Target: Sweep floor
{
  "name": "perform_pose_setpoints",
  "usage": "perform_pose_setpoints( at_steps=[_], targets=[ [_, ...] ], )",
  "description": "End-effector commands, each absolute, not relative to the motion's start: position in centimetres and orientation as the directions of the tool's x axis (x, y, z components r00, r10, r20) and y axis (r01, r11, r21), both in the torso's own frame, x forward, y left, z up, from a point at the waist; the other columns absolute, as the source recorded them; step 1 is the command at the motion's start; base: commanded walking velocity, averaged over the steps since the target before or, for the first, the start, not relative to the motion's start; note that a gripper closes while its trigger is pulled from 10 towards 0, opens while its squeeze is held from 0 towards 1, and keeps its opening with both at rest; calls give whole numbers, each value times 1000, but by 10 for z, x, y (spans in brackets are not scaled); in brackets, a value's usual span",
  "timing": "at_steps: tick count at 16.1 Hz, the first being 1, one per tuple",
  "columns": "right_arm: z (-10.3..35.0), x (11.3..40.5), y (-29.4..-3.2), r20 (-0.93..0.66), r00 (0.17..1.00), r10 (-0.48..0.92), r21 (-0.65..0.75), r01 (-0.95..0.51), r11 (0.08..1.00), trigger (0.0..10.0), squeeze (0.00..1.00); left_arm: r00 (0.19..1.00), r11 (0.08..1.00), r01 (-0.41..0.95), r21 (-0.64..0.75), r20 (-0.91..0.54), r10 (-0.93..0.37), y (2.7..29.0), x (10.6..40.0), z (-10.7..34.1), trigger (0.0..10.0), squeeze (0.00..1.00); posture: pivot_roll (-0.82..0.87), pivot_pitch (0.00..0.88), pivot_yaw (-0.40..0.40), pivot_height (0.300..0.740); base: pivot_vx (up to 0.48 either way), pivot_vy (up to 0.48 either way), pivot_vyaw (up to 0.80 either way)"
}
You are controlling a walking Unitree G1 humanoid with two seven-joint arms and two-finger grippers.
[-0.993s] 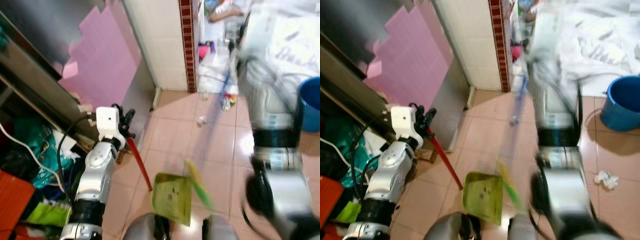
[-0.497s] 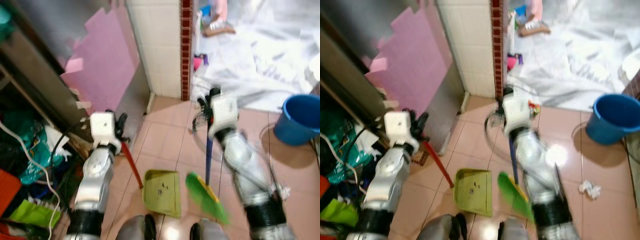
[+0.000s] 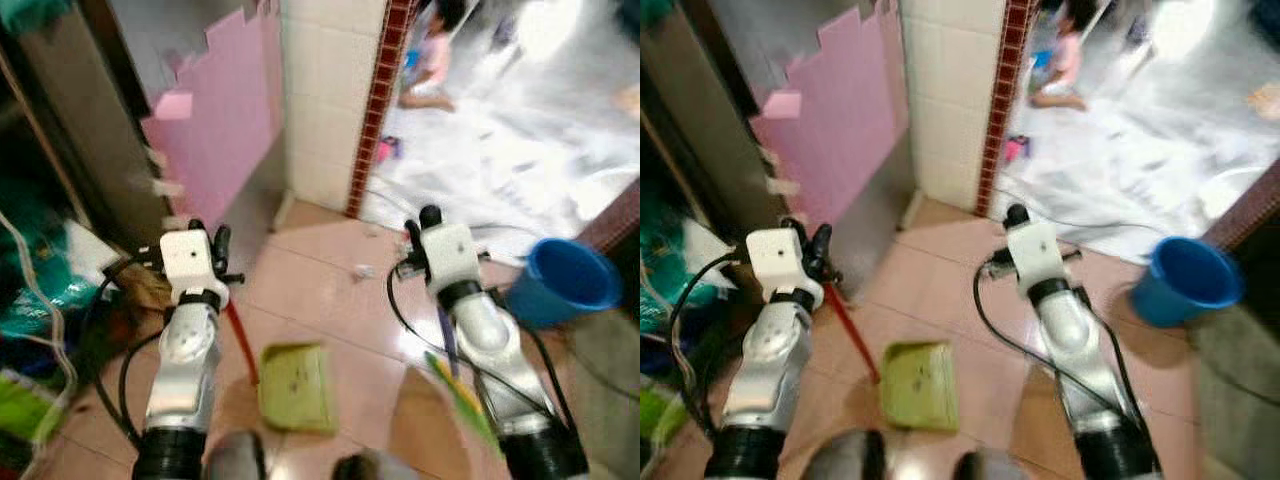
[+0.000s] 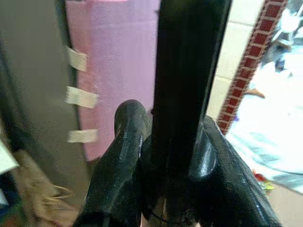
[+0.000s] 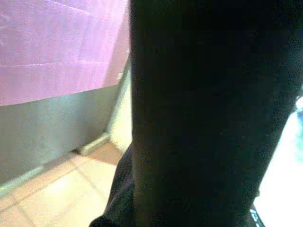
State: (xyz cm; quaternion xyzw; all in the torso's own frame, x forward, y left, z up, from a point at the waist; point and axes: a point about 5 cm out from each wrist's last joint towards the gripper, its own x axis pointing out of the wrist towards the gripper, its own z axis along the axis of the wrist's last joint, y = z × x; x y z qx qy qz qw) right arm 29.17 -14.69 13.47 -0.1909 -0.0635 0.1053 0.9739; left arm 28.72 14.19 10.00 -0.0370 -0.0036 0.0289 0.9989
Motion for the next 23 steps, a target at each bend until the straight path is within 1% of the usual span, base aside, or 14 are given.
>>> perform_pose_setpoints(
  at_steps=[1,4,6,8,10,12,14,15,16,17,18,19,22,23],
  targets=[
    [148,299,-148,141,963,231,-411,-155,898,10000,0,993,997,-28,-77,110,36,133,292,121,10000,0,-24,0,-126,740,0,0,0],
    [151,303,-139,160,965,206,-392,-129,911,10000,0,996,999,-30,-29,85,32,139,287,117,10000,0,-18,6,-75,740,0,0,0],
    [146,299,-138,174,970,172,-375,-96,922,10000,0,998,1000,-15,3,64,15,144,284,112,10000,0,-28,7,-10,740,0,0,0],
    [142,294,-139,164,977,138,-284,-87,955,10000,0,999,1000,-16,-15,35,17,149,284,108,10000,0,-49,0,45,740,0,0,0],
    [133,289,-142,128,988,89,-239,-56,969,10000,0,1000,1000,15,-22,18,-14,146,289,105,10000,0,-69,0,86,740,0,0,0],
    [136,283,-143,157,983,95,-213,-60,975,10000,0,998,998,50,-25,27,-49,139,292,108,10000,0,-77,6,92,740,0,0,0],
    [141,284,-145,174,980,92,-242,-48,969,10000,0,997,997,66,-47,29,-65,135,294,111,10000,0,-76,19,87,740,0,0,0],
    [140,287,-149,154,986,62,-195,-31,980,10000,0,997,996,69,-55,26,-68,133,294,110,10000,0,-69,25,82,740,0,0,0],
    [140,290,-150,134,990,45,-191,-19,981,10000,0,997,996,70,-54,26,-69,134,294,111,10000,0,-58,34,81,740,0,0,0],
    [142,293,-149,137,989,48,-231,-15,973,10000,0,997,996,73,-53,28,-71,134,294,112,10000,0,-43,43,74,740,0,0,0],
    [144,294,-143,145,983,110,-198,-80,977,10000,0,997,996,75,-52,29,-74,133,293,113,10000,0,-36,52,64,740,0,0,0],
    [147,295,-140,149,981,122,-191,-93,977,10000,0,997,996,73,-55,28,-72,132,291,112,10000,0,-26,56,44,740,0,0,0],
    [148,297,-134,106,976,188,-239,-158,958,10000,0,999,996,35,-78,29,-33,131,284,110,10000,0,-17,65,-9,740,0,0,0],
    [152,296,-133,141,971,192,-233,-156,960,10000,0,999,996,25,-82,22,-23,132,282,108,10000,0,-16,65,-17,740,0,0,0]
  ],
)
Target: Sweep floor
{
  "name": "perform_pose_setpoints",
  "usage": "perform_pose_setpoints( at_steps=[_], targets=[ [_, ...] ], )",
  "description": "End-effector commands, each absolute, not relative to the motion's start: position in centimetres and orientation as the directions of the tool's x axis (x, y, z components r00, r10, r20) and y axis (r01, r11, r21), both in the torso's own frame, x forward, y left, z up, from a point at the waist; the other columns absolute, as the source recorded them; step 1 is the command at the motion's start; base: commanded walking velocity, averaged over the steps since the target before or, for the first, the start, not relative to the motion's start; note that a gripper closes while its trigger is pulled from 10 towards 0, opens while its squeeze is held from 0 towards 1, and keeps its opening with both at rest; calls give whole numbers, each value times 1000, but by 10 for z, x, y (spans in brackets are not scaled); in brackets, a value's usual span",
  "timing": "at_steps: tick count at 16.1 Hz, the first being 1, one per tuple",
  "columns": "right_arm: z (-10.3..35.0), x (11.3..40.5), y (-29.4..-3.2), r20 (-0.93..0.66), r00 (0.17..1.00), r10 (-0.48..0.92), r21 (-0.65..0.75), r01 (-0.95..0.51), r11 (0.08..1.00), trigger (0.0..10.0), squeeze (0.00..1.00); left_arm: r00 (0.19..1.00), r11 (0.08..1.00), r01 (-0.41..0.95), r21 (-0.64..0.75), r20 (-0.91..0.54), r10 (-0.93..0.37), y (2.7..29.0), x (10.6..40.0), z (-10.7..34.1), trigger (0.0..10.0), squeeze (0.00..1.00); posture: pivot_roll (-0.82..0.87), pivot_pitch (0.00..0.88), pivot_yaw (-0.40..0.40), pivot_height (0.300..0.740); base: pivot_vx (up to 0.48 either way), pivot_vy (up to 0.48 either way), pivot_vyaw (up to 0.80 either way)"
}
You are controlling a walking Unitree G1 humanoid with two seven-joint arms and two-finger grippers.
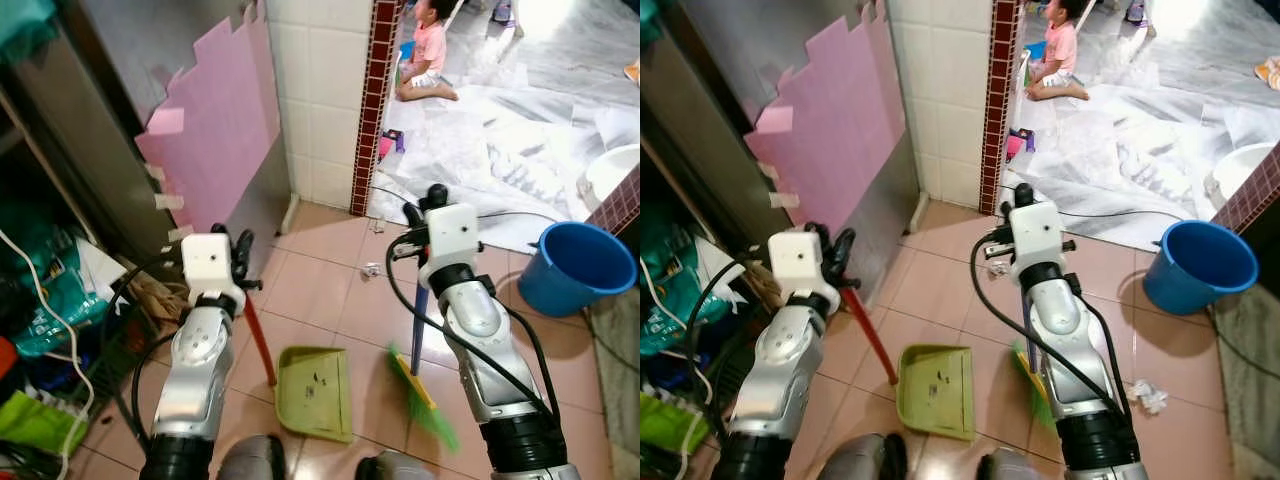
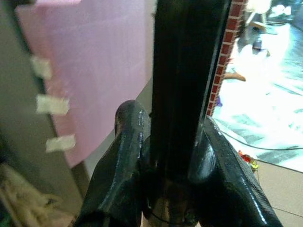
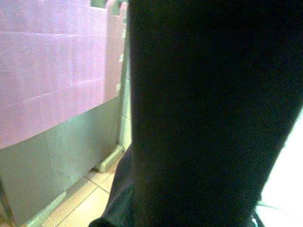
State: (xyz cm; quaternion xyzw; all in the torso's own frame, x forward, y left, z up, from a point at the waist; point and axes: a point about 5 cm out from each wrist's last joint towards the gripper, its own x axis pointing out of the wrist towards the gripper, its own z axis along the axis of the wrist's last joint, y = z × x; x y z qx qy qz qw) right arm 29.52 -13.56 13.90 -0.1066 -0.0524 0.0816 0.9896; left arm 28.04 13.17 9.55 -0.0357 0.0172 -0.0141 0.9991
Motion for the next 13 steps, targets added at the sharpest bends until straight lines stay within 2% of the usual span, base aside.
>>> perform_pose_setpoints(
  at_steps=[1,5,11,13],
  targets=[
    [155,296,-133,160,969,189,-247,-146,958,10000,0,1000,996,17,-87,17,-16,132,280,107,10000,0,-19,67,-22,740,0,0,0],
    [155,297,-139,145,974,174,-239,-136,961,10000,0,999,996,38,-83,15,-37,129,283,108,10000,0,-31,85,-25,740,0,0,0],
    [158,294,-144,147,975,165,-233,-128,964,10000,0,999,995,36,-92,15,-35,128,284,110,10000,0,-53,103,-23,740,0,0,-746],
    [158,293,-143,146,974,171,-239,-133,962,10000,0,999,995,40,-93,13,-39,128,283,109,10000,0,-50,105,-22,740,0,0,0]
  ],
)
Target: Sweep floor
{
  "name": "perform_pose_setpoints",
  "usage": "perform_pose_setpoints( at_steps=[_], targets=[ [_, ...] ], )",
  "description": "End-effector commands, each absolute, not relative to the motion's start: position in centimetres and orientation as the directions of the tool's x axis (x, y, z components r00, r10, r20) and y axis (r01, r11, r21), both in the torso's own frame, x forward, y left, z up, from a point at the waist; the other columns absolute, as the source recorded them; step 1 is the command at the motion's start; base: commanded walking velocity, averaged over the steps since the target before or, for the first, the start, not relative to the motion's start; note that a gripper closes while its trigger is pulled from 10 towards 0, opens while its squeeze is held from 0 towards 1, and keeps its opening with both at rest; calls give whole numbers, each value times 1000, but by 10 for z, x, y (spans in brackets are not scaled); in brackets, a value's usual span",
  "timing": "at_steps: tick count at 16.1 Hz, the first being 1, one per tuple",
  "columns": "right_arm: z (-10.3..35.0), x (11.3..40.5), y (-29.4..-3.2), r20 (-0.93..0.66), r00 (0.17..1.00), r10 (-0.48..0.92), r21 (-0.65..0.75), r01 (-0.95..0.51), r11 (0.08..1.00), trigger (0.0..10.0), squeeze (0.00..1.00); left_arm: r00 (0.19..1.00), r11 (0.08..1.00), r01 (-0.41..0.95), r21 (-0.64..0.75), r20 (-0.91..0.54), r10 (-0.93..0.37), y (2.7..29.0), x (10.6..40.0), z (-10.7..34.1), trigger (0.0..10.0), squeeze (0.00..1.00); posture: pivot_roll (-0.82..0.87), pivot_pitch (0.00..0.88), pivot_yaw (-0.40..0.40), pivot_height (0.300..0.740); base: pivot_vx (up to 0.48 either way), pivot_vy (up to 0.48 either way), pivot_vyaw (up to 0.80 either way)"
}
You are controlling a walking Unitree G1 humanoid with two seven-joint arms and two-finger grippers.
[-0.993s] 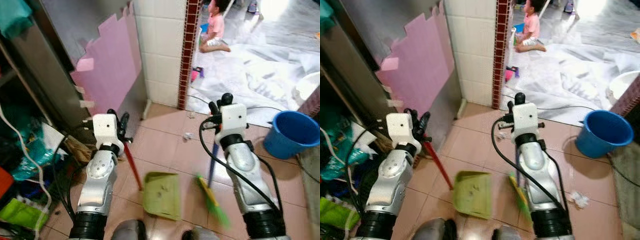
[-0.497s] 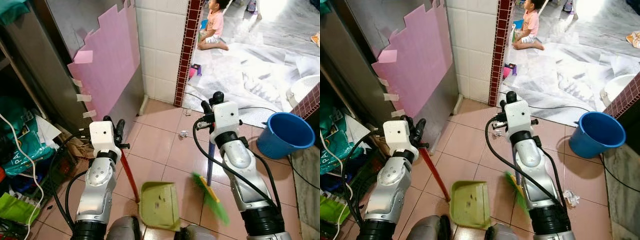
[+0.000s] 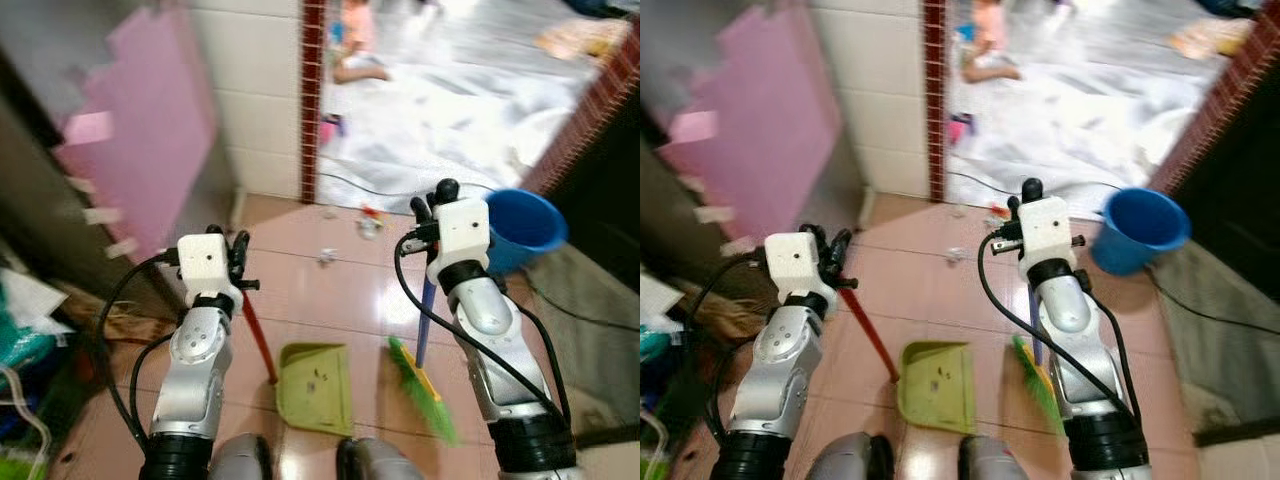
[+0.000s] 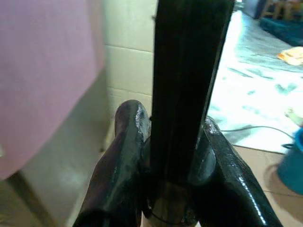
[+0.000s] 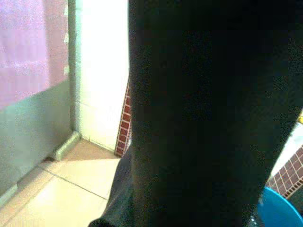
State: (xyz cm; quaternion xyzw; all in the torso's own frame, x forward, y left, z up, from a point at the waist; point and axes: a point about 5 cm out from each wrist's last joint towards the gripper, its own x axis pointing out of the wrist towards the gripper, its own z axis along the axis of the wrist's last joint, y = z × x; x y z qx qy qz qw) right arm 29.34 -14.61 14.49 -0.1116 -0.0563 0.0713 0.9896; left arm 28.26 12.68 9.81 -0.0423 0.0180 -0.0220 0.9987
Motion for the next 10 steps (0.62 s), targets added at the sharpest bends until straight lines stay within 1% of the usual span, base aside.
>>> perform_pose_setpoints(
  at_steps=[1,6,8,10],
  targets=[
    [157,292,-142,145,974,174,-238,-137,961,10000,0,999,995,39,-94,12,-38,128,283,109,10000,0,-48,107,-23,740,0,0,0],
    [158,294,-144,147,976,159,-228,-123,966,10000,0,998,994,53,-96,21,-51,126,284,113,10000,0,-42,106,-18,740,0,0,0],
    [156,293,-143,144,977,160,-218,-127,968,10000,0,998,994,59,-97,26,-57,127,285,115,10000,0,-45,107,-9,740,0,0,-506],
    [156,292,-142,148,976,159,-217,-124,968,10000,0,997,993,66,-102,33,-63,126,286,117,10000,0,-55,109,-2,740,0,-259,-441]
  ],
)
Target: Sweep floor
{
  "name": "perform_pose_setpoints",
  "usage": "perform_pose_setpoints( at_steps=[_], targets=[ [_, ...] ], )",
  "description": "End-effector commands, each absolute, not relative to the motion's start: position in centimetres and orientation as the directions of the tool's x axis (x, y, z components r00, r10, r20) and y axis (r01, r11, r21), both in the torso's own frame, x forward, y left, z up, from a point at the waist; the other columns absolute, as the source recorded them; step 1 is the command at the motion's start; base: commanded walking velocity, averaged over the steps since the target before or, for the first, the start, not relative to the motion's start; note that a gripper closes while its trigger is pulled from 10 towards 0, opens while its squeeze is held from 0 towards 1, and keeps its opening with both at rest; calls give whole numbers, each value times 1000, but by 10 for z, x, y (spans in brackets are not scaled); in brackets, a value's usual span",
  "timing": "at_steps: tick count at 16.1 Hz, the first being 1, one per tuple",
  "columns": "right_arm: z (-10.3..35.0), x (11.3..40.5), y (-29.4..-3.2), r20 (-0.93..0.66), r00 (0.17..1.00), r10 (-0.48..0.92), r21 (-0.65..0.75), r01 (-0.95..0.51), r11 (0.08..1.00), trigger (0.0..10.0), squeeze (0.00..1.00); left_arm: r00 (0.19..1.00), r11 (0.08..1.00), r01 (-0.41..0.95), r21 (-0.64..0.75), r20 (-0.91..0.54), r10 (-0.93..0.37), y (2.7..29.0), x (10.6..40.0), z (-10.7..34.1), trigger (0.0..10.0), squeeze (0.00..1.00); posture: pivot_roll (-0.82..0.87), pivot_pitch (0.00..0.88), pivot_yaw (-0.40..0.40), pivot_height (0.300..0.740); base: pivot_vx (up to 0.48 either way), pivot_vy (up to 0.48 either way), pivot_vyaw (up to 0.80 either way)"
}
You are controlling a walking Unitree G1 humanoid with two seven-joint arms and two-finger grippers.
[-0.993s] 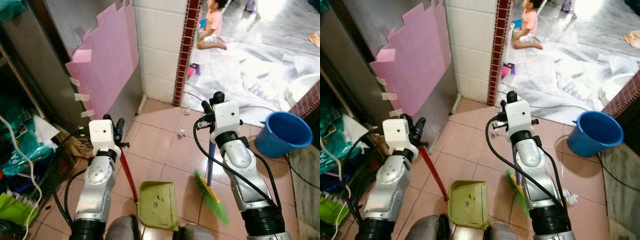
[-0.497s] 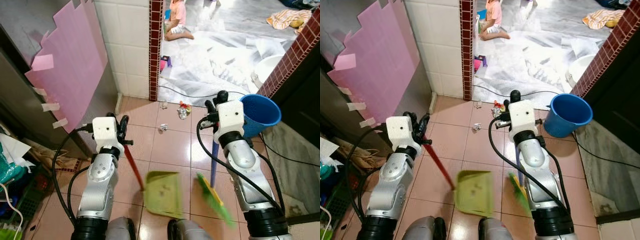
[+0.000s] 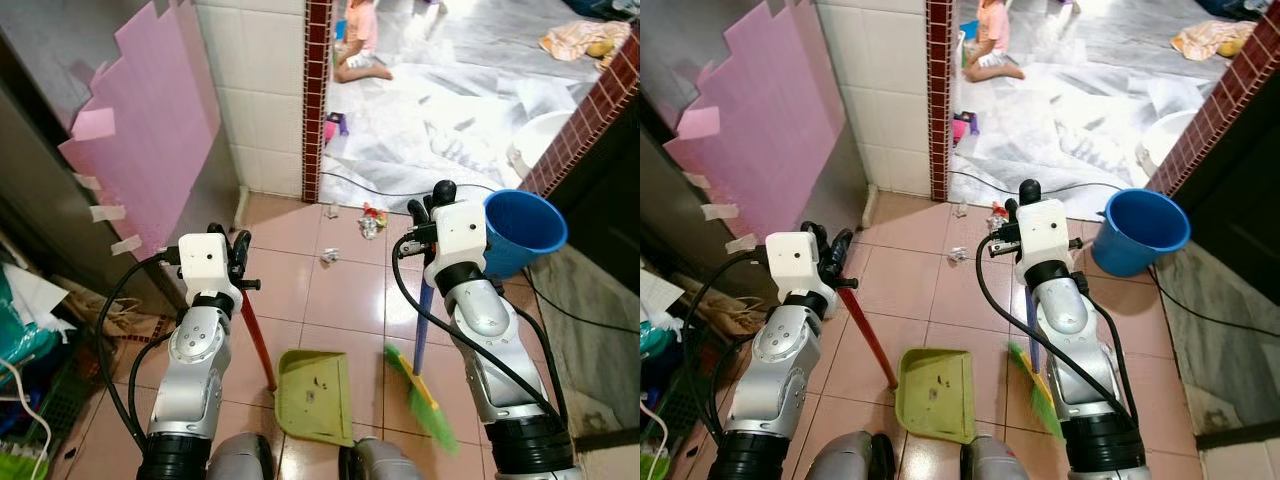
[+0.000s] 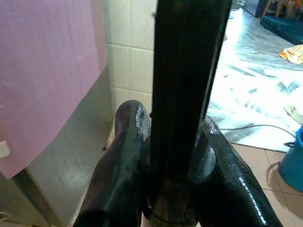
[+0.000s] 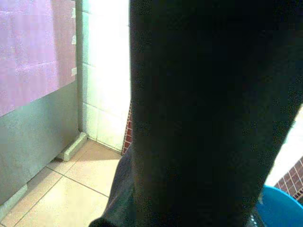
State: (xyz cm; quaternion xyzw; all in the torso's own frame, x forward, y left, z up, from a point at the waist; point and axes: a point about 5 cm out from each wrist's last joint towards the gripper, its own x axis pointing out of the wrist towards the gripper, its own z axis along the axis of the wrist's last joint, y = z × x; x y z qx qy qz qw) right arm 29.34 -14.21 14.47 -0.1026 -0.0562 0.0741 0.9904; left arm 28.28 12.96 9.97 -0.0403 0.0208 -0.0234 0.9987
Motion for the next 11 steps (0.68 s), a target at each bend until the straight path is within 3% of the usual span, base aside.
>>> perform_pose_setpoints(
  at_steps=[1,6,11],
  targets=[
    [157,292,-142,152,977,152,-219,-117,969,10000,0,997,992,70,-105,32,-67,126,286,117,10000,0,-63,109,10,740,0,-281,-419],
    [158,291,-141,184,977,110,-206,-71,976,10000,0,991,986,136,-95,23,-134,120,293,118,10000,0,-78,85,65,740,0,-391,-759],
    [172,296,-139,256,957,138,-275,-65,959,10000,0,991,988,131,-82,35,-129,125,303,122,10000,0,-75,73,75,740,0,-413,0]
  ],
)
